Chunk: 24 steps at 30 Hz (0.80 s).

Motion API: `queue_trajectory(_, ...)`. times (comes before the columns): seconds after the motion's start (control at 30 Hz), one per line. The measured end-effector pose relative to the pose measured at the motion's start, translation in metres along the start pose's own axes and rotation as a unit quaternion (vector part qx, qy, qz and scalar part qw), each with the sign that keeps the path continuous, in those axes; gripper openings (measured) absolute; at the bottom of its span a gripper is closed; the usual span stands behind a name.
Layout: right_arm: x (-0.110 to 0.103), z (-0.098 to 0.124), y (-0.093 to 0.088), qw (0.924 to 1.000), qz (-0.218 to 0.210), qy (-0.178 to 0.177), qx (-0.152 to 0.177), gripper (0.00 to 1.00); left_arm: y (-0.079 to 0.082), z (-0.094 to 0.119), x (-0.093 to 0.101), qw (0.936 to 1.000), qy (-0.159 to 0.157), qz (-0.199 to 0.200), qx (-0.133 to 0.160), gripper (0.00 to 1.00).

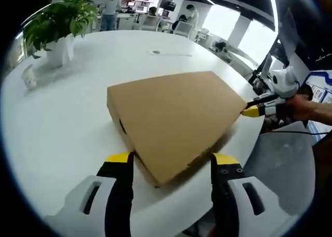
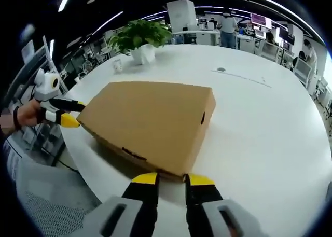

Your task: Operate the shoe box by opening the lid, removing the specified soft item, and placing it in the target area until the item is outside and the box remains undamaged.

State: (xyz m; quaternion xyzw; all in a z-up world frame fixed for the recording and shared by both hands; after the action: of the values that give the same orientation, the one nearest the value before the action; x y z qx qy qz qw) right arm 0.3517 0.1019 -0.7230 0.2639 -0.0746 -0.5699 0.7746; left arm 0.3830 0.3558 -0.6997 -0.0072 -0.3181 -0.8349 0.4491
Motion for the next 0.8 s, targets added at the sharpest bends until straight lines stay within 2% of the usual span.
queue_trajectory(0.03, 0.0, -0.002, -0.003, 1.0, -0.007, 0.003, 0.003, 0.17, -0.001, -0.001, 0.0, 1.0, 0.008, -0.006, 0.002, 0.6)
queue_trajectory(0.17, -0.004, -0.005, -0.004, 0.9997, -0.009, 0.009, 0.021, 0.34, -0.011, -0.007, 0.002, 0.9998, 0.016, -0.012, -0.006, 0.62)
queue_trajectory(0.2, -0.005, -0.005, -0.003, 0.9996, -0.007, 0.01, 0.024, 0.35, -0.012, -0.007, 0.001, 0.9997, 0.021, -0.013, -0.005, 0.62)
queue_trajectory(0.33, 0.0, -0.002, 0.007, 0.9986, -0.014, 0.001, 0.051, 0.33, -0.007, -0.005, -0.005, 0.9993, 0.034, -0.002, 0.013, 0.6)
queue_trajectory(0.43, -0.003, -0.007, 0.006, 0.9992, 0.001, 0.009, 0.039, 0.33, -0.002, -0.005, -0.007, 0.9989, 0.041, -0.002, 0.024, 0.58)
queue_trajectory(0.47, -0.005, -0.007, 0.006, 0.9991, 0.003, 0.014, 0.04, 0.29, 0.0, -0.005, -0.006, 0.9988, 0.041, -0.003, 0.027, 0.56)
queue_trajectory(0.8, -0.007, 0.003, 0.015, 0.998, 0.014, -0.005, 0.062, 0.27, 0.002, -0.004, -0.003, 0.9986, 0.043, 0.001, 0.031, 0.54)
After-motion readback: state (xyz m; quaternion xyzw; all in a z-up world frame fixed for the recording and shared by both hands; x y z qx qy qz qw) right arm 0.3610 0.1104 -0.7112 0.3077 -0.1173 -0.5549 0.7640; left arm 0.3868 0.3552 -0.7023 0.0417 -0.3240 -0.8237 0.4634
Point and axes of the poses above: the point that each gripper's makers call its tool centre point, and the gripper's own axes: z roughly backward along the fingers, x roughly to its right, y roughly out of its top, the point moved 1 cm from there along z, roughly backward along the fingers, and after that the axes turned 11 degrees about -x, right-handed, at the moved point
